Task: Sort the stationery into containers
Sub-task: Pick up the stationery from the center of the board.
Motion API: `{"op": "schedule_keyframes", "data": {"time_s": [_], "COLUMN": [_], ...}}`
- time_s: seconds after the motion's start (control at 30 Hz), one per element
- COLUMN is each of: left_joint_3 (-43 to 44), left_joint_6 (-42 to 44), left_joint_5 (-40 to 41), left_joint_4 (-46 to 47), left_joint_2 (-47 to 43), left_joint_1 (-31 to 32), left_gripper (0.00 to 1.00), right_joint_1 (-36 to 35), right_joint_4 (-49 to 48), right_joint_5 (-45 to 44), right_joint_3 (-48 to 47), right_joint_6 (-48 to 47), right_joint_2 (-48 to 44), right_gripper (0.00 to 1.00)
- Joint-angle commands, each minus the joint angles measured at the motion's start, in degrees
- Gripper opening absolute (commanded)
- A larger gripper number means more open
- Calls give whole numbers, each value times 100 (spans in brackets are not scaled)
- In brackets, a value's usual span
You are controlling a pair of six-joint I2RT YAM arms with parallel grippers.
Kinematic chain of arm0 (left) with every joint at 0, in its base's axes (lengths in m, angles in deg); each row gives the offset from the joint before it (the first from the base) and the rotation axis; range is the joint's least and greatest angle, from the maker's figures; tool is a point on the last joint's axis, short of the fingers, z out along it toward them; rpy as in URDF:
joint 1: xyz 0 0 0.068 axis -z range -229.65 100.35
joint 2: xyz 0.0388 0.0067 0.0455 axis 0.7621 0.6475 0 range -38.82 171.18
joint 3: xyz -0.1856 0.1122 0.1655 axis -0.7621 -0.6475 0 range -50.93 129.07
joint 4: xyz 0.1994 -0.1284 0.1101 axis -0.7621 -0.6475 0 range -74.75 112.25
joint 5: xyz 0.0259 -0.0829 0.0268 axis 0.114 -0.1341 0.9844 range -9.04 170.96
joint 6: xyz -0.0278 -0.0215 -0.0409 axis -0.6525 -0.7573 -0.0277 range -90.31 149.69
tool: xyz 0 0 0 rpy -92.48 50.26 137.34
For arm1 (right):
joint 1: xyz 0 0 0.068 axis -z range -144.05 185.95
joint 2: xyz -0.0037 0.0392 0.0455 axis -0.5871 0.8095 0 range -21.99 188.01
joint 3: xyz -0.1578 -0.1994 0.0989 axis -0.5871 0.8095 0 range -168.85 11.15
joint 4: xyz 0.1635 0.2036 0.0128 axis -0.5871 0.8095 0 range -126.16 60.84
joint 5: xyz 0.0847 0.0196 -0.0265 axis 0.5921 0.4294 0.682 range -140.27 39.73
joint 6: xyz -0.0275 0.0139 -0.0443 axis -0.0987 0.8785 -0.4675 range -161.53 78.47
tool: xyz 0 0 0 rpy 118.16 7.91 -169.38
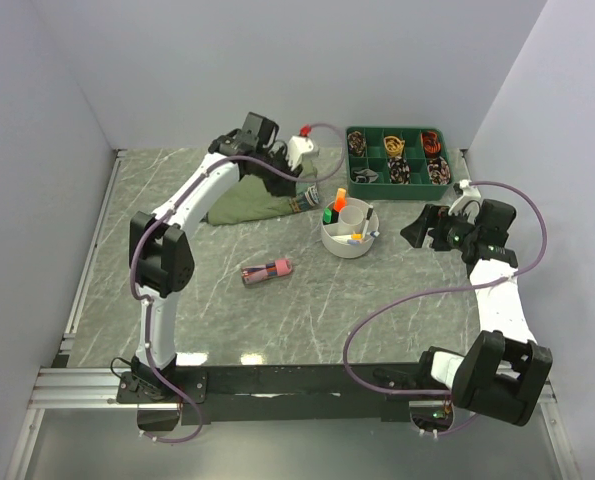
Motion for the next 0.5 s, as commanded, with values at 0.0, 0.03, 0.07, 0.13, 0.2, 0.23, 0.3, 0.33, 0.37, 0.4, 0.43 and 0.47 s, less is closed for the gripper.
{"op": "schedule_keyframes", "data": {"time_s": [0.0,0.03,0.07,0.13,0.2,0.23,0.3,0.33,0.37,0.4,0.43,0.47], "left_joint_3": [423,362,187,72,71,36,-140,-96,96,211,308,413], "left_joint_6": [-463,-516,-717,-885,-1070,-1166,-1439,-1466,-1527,-1571,-1658,-1885], "left_joint_5": [-839,-980,-1095,-1497,-1727,-1955,-2053,-2071,-2158,-2185,-2220,-2264], "left_joint_4": [877,1160,1537,2469,2883,3494,4051,4263,4326,4387,4466,4711], "left_joint_2": [-243,-278,-287,-261,-182,-138,-76,98,213,327,563,661], "left_joint_1": [105,132,158,272,360,439,527,623,676,720,773,799], "left_gripper": [2,2,1,1,1,1,2,2,2,3,3,3], "right_joint_1": [44,44,44,44,44,44,44,44,44,53,53,53], "right_joint_4": [-120,-129,-155,-191,-165,-138,-51,-33,-15,11,20,29], "right_joint_5": [-38,-38,-30,-21,-12,-21,-38,-56,-56,-47,-56,-39], "right_joint_3": [-390,-398,-390,-372,-381,-416,-460,-486,-495,-504,-495,-487], "right_joint_6": [-138,-121,-103,-77,-77,-85,-147,-164,-182,-191,-200,-200], "right_joint_2": [51,77,95,121,139,139,139,130,139,130,121,113], "right_gripper": [100,100,100,100,100,100,100,100,100,100,100,100]}}
